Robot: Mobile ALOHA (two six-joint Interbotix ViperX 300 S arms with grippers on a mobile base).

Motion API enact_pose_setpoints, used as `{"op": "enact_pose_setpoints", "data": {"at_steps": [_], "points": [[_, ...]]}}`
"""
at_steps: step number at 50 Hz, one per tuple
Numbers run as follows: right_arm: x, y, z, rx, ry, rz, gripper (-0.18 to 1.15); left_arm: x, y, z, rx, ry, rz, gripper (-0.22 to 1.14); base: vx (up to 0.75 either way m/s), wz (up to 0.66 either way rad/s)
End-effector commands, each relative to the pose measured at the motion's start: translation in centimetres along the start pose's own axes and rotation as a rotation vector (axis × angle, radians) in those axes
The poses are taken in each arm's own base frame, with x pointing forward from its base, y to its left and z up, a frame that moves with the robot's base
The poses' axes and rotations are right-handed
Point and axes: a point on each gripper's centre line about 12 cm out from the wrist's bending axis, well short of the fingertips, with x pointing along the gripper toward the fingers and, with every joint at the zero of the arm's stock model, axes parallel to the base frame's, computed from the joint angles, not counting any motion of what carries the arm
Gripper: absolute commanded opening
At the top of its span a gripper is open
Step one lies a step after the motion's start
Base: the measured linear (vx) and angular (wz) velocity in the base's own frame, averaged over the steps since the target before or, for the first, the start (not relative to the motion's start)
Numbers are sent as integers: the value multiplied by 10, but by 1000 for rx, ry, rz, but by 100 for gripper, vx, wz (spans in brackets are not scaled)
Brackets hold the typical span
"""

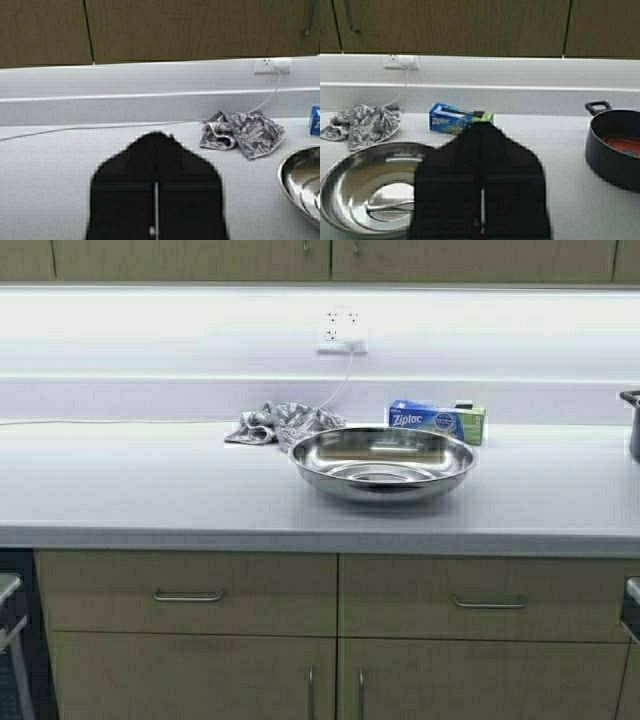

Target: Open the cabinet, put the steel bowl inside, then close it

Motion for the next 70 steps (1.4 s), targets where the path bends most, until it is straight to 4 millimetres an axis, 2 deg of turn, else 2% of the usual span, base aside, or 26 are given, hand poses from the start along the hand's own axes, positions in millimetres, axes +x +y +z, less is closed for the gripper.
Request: {"op": "enact_pose_setpoints", "data": {"at_steps": [1, 15, 20, 25, 32, 35, 37, 43, 45, 49, 54, 62, 70], "points": [[2, 1, 3, 6, -5, 3, 5, 0, 0, 6, 5, -25, -1, 2, 27, 5], [3, 1, 1, 6, 5, 5, 5, -4, 0, 10, -4, -43, -3, 3, 25, 3], [3, 2, 0, 10, 8, 13, 8, -5, -8, 11, -21, -52, -39, 8, 25, -3], [3, 7, 1, 17, 3, 34, 17, -6, -14, 7, -24, -43, -70, 30, 23, -7], [3, 12, 0, 21, 7, 60, 38, -11, -20, 2, -45, -37, -100, 78, 20, -8], [3, 18, -1, 31, 9, 89, 52, -14, -26, 1, -56, -40, -131, 99, 18, -5], [2, 25, -2, 47, 15, 124, 64, -16, -32, -1, -70, -35, -165, 107, 17, -3], [-1, 60, -7, 100, 46, 299, 103, -21, -65, -9, -96, 5, -332, 102, 17, 1], [0, 72, -8, 107, 60, 355, 108, -21, -77, -10, -95, 17, -386, 102, 15, 1], [4, 95, -9, 133, 71, 439, 104, -17, -99, -13, -89, 41, -477, 103, 13, 1], [18, 121, -8, 151, 66, 506, 104, -5, -118, -15, -72, 29, -526, 103, 10, 1], [53, 158, -2, 138, 46, 555, 104, 23, -141, -14, -45, -18, -540, 103, 8, 2], [88, 182, 4, 118, 26, 529, 104, 51, -161, -10, -46, -55, -509, 103, 5, 2]]}}
